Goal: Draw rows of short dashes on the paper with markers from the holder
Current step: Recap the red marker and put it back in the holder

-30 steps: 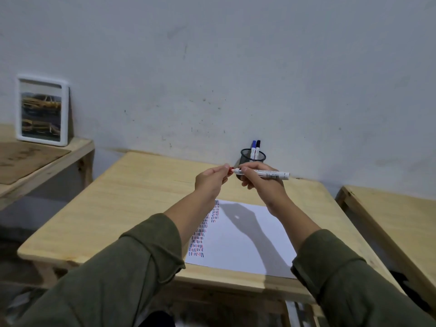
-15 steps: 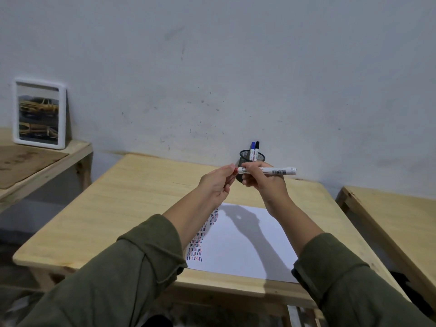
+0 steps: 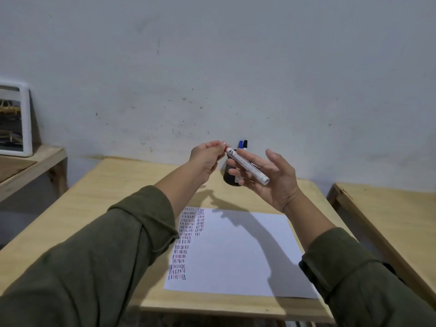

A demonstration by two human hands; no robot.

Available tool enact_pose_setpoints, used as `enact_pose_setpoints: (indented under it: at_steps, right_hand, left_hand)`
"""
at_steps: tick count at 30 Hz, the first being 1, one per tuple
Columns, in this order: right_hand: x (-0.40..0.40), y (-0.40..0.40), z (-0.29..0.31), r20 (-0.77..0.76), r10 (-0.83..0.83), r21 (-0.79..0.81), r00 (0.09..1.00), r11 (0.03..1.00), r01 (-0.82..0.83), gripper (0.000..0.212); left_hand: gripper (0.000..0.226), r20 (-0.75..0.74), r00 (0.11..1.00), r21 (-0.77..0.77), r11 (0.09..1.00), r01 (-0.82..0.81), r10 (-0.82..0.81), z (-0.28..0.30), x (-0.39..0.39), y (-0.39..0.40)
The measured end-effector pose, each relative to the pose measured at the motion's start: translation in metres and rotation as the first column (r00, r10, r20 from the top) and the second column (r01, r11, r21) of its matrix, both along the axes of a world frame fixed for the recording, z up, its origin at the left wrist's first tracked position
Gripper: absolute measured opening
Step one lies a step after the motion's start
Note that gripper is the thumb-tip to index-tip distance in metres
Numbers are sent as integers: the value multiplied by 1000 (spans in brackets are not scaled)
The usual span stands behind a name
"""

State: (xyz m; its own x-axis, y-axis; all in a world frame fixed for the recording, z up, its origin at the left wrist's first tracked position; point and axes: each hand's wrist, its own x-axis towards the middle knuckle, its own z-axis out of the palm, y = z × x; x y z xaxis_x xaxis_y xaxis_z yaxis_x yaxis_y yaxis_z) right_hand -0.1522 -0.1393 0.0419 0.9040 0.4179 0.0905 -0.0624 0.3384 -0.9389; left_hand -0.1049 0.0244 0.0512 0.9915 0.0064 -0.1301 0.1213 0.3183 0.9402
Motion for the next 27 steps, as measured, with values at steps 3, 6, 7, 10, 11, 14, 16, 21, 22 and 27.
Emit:
enact_pose_setpoints:
  at_steps: [3,6,7,10,11,14,16,21,22,27]
  right_hand:
    - [21,-4,2,77,-206,-143,975,966,215,26]
    - [52,-12,3,156,-373,-285,914,870,404,12]
    - [63,-14,4,180,-402,-321,898,839,440,12]
    - [95,-22,10,291,-448,-412,845,738,534,32]
    - [105,-24,12,331,-450,-430,830,711,557,44]
    - [133,-24,18,433,-428,-464,794,649,603,67]
    - [151,-22,17,493,-388,-495,779,611,618,72]
    - [182,-14,2,555,-322,-545,767,556,628,72]
    - [186,-12,-1,563,-321,-542,762,552,633,68]
    - [193,-5,-10,596,-353,-514,722,522,680,72]
  left_hand:
    - [18,51,994,85,992,91,-95,7,17,-11]
    - [33,64,991,252,963,97,-116,5,41,-22]
    - [36,75,992,365,929,64,-98,1,50,-25]
    - [47,112,988,633,774,12,-107,-15,74,-27]
    - [52,116,983,691,723,21,-139,-21,81,-29]
    - [60,123,975,786,618,19,-186,-32,95,-32]
    - [63,119,974,808,589,17,-193,-38,103,-33]
    - [67,120,970,845,535,13,-212,-53,115,-29]
    - [66,120,972,841,540,10,-204,-55,117,-27]
    - [63,121,975,822,569,9,-189,-65,121,-24]
